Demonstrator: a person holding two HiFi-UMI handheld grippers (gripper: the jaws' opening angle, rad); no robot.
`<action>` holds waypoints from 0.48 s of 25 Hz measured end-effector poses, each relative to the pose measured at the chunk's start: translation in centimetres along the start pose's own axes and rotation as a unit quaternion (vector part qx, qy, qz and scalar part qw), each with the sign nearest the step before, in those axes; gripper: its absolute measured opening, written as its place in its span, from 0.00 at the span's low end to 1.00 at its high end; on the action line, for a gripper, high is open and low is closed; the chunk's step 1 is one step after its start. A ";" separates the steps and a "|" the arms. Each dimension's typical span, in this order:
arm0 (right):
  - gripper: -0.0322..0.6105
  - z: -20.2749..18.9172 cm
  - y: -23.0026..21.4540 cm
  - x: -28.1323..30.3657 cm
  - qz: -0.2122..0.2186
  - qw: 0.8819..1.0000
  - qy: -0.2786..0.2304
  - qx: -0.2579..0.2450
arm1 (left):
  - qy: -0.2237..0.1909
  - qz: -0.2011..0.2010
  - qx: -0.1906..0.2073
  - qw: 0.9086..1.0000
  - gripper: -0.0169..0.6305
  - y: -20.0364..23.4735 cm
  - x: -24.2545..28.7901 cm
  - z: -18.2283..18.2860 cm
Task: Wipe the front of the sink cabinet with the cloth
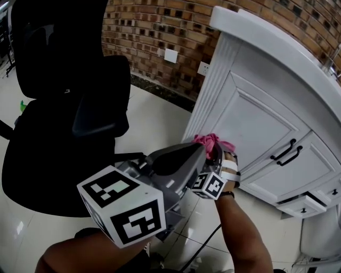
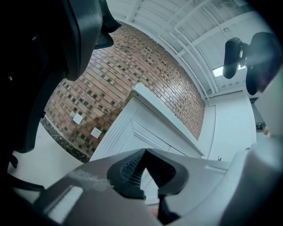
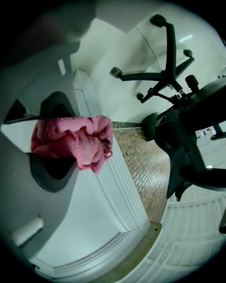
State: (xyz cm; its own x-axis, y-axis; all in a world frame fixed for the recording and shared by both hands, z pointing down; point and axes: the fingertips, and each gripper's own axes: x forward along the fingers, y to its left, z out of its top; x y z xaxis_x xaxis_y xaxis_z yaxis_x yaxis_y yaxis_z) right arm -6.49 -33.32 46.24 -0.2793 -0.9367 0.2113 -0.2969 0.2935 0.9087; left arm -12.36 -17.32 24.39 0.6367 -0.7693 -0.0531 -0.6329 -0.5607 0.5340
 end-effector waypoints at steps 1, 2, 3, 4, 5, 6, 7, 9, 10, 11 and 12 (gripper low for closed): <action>0.29 -0.3 0.9 0.1 0.008 1.000 0.001 0.006 | 0.001 0.001 0.000 1.000 0.03 0.0 0.0 -0.1; 0.29 -0.6 1.9 0.4 0.014 1.000 0.003 0.008 | 0.002 0.001 0.001 1.000 0.03 0.1 0.1 -0.1; 0.29 -1.1 2.8 0.6 0.019 1.000 0.007 0.010 | 0.003 0.002 0.003 1.000 0.03 0.1 0.2 -0.1; 0.29 -1.4 3.6 0.9 0.023 1.000 0.010 0.012 | 0.004 0.003 0.004 1.000 0.03 0.2 0.2 -0.1; 0.29 -1.7 4.4 1.1 0.028 0.999 0.012 0.014 | 0.005 0.005 0.004 1.000 0.03 0.3 0.3 -0.2; 0.29 -2.0 5.0 1.2 0.033 0.999 0.014 0.016 | 0.006 0.006 0.004 1.000 0.03 0.4 0.3 -0.3; 0.29 -2.2 5.6 1.3 0.039 0.999 0.016 0.019 | 0.006 0.008 0.003 1.000 0.03 0.5 0.4 -0.4; 0.29 -2.7 6.7 1.5 0.051 0.998 0.021 0.020 | 0.007 0.008 0.002 1.000 0.03 0.5 0.5 -0.5; 0.29 -3.0 7.3 1.6 0.056 0.998 0.023 0.019 | 0.008 0.008 0.001 1.000 0.03 0.6 0.6 -0.5; 0.29 -3.2 7.8 1.7 0.060 0.998 0.025 0.017 | 0.009 0.008 0.000 1.000 0.03 0.6 0.6 -0.6; 0.29 -3.3 8.3 1.8 0.065 0.997 0.027 0.014 | 0.011 0.007 0.000 1.000 0.03 0.5 0.6 -0.6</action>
State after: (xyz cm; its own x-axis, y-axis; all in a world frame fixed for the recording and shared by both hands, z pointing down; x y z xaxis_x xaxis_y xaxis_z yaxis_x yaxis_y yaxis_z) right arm -6.45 -33.19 55.36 -0.2682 -0.8991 0.3459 -0.2869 0.4173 0.8623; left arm -12.02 -17.92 25.18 0.6368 -0.7706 -0.0271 -0.6421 -0.5494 0.5347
